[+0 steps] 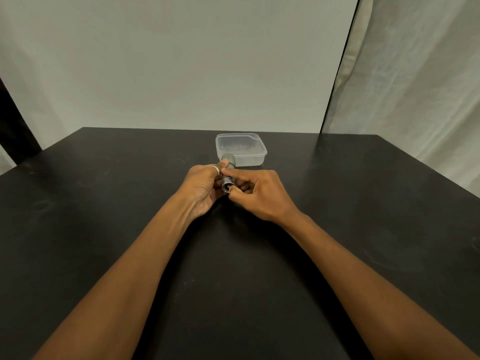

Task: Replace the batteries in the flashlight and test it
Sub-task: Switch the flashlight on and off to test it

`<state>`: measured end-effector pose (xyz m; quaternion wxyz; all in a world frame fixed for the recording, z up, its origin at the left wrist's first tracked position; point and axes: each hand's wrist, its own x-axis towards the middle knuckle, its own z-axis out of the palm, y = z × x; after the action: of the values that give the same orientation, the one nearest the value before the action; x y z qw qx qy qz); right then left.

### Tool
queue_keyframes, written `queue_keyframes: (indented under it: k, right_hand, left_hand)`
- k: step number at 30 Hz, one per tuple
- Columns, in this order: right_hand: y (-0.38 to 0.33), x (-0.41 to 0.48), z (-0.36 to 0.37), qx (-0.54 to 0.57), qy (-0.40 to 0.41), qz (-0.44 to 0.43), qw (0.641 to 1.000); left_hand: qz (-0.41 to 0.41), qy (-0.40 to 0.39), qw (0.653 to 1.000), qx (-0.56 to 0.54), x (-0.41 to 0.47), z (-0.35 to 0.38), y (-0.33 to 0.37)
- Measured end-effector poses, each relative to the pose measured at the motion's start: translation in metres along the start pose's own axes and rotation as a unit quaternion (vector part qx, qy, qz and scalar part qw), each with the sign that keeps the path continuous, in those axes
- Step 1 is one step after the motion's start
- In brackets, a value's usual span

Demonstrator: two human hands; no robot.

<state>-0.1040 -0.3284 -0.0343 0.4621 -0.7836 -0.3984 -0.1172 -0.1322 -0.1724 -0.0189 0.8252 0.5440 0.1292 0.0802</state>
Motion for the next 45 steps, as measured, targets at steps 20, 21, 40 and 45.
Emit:
queue_keyframes:
  k: [20,21,40,45]
  right_hand:
    - [-0.003,0.000,-0.003,-0.024,-0.019,-0.031,0.999]
    - [-0.003,0.001,-0.003,-0.026,-0.019,-0.031,0.999]
    - [-0.008,0.000,-0.009,-0.070,-0.040,-0.071,0.994]
    - [-0.011,-0.002,-0.009,-0.099,-0.048,-0.073,0.991]
  left_hand:
    - [0.005,-0.005,1.000,-0.012,-0.006,0.001,0.002]
    - [0.005,-0.006,1.000,-0.012,-0.006,0.000,0.002]
    - [0.017,-0.019,1.000,-0.005,-0.003,-0.001,0.001]
    - [0.022,-0.027,0.999,-0.021,-0.002,-0.002,0.001]
